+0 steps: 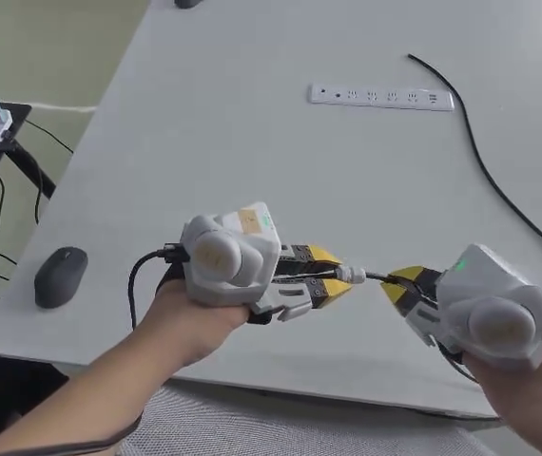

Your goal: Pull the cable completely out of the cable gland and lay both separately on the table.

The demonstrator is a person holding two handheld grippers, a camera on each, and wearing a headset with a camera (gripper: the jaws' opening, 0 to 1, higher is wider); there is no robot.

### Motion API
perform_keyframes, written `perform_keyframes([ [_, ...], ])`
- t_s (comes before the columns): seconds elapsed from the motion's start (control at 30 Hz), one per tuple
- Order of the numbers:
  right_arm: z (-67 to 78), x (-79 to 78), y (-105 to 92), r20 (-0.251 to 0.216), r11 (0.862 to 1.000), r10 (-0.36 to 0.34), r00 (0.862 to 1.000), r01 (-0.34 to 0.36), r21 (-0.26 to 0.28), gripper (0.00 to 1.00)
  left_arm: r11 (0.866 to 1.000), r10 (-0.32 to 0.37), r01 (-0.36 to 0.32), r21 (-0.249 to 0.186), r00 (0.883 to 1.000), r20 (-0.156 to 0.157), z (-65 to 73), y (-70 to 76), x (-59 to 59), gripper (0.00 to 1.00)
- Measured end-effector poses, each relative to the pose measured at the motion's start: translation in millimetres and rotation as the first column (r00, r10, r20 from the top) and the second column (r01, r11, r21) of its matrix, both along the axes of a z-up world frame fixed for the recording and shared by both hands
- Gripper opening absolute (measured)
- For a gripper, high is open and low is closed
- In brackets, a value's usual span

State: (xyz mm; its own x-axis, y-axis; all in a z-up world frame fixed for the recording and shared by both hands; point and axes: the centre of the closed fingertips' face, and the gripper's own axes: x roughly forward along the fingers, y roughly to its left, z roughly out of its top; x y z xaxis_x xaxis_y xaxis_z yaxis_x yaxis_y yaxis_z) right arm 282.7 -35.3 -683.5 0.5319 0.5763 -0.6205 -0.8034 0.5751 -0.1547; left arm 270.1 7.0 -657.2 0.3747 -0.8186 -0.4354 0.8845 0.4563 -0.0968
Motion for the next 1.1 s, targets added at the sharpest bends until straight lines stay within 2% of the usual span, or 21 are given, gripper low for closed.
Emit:
perform_keyframes([
  [0.23,-3.4,4.7,-11.5,-0.033,0.996,-0.078,0.996,0.079,0.042,0.0,1.0,0.004,-0.004,-0.004,1.0,0.004,2.7,-0.6,1.4,0.15],
  [0.43,-11.3,7.5,-23.9,-0.078,0.985,-0.152,0.985,0.157,0.07,0.0,1.0,0.006,-0.006,-0.004,1.0,0.004,2.6,-1.0,1.4,0.15],
  [0.7,-25.5,10.0,-42.7,-0.149,0.955,-0.257,0.955,0.275,0.115,0.0,1.0,0.01,-0.01,0.001,1.0,0.007,1.9,0.1,0.7,0.15],
  [0.83,-29.6,10.1,-48.2,-0.166,0.943,-0.285,0.944,0.307,0.125,0.0,1.0,0.012,-0.012,0.001,1.0,0.009,2.1,0.7,0.8,0.15],
  [0.97,-33.7,11.9,-55.1,-0.187,0.921,-0.331,0.925,0.36,0.146,0.0,1.0,0.019,-0.019,-0.001,1.0,0.01,2.2,1.1,1.5,0.15],
  [1.1,-37.9,10.5,-57.1,-0.208,0.911,-0.348,0.914,0.382,0.154,0.0,1.0,0.022,-0.022,0.001,1.0,0.012,1.6,1.2,1.6,0.15],
])
